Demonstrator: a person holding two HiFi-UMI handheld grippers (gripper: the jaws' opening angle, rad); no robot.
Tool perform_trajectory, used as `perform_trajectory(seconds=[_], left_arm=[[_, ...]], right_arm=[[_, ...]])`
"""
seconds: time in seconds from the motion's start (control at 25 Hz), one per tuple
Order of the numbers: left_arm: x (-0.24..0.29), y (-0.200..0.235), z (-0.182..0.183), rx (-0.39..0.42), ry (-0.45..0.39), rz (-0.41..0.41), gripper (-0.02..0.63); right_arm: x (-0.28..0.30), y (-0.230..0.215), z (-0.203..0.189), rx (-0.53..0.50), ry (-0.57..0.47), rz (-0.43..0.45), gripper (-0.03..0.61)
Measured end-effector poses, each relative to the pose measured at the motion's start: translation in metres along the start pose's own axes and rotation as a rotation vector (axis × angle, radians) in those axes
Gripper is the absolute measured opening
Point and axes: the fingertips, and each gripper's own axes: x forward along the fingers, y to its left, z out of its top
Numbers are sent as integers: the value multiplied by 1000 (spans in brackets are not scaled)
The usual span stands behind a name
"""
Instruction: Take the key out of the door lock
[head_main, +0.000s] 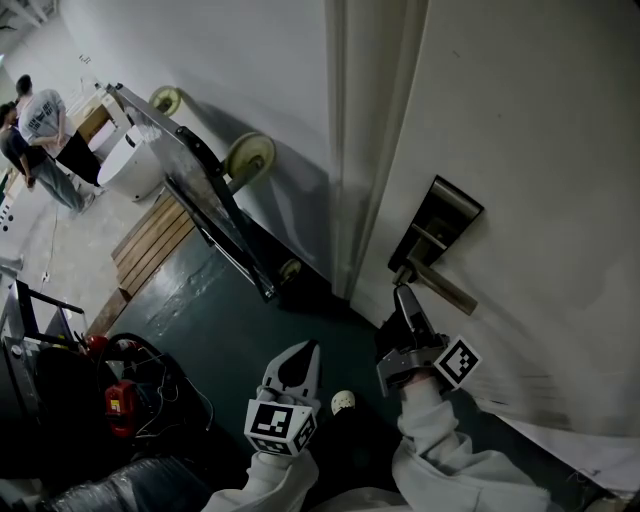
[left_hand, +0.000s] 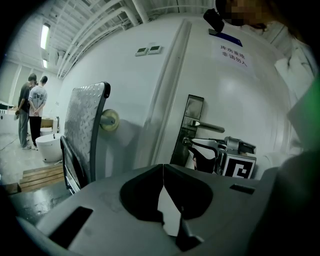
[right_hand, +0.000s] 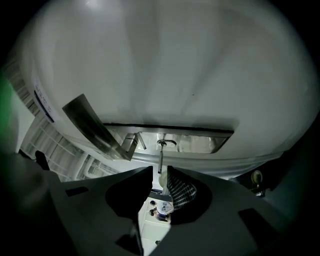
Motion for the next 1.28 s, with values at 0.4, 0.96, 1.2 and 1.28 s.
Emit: perform_trajectory(seconds=[0.4,0.96,1.2,1.28], left_arm=[[-2,-1,-12,-25,16,8,14],[-7,-3,-11,-34,4,32,14],[-17,-2,-13,-39,-1,53,14],[-20,-1,-14,-41,-4,63,14]], right_arm=[[15,-2,10,8,-61,-6,71],[11,-4,11,9,-94,-34,75],[9,-3,10,21,-126,-51,74],[9,-4,10,20,-131,-55,74]])
